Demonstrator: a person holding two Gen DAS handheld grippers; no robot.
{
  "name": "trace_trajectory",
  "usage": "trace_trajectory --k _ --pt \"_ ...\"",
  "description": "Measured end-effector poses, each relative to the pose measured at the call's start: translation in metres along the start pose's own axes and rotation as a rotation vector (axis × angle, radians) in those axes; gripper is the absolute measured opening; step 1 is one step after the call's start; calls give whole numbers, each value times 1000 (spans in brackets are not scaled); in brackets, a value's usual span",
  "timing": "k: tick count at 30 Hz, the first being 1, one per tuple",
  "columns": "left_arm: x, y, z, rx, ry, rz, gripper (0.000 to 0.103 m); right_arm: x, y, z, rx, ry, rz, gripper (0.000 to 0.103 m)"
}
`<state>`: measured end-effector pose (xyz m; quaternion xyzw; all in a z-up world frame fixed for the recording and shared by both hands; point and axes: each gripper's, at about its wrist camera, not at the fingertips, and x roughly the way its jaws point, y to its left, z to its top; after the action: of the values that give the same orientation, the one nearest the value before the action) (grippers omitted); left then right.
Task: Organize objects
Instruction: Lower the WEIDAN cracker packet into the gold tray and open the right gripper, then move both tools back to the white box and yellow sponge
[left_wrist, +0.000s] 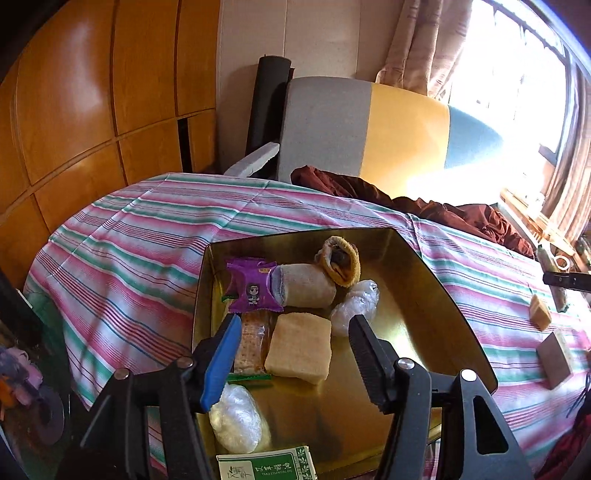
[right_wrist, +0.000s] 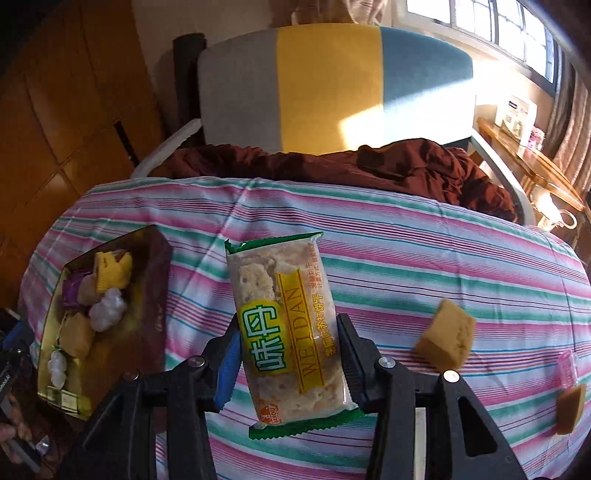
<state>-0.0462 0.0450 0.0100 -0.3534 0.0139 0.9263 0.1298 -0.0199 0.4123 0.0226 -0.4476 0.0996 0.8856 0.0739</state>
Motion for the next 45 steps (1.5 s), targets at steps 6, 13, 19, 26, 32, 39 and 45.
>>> trace_trajectory --k 6,13,19,26,32,39,45 --pt "-1 4 -5 -5 4 -1 62 21 94 2 -115 28 160 48" --pt "2 9 -12 -14 19 -5 64 51 165 1 -195 76 218 48" --pt "7 16 -17 -33 38 -7 66 80 190 11 -193 94 193 53" --pt "12 25 -21 -61 55 -4 68 72 176 5 -141 63 194 65" --pt "11 19 -20 -50 48 -19 68 46 127 -8 -51 35 155 65" --pt "6 -14 -11 27 37 -86 68 8 34 -28 107 6 37 67" --pt "0 -71 0 148 24 -190 68 -39 -75 -47 327 -79 -105 78"
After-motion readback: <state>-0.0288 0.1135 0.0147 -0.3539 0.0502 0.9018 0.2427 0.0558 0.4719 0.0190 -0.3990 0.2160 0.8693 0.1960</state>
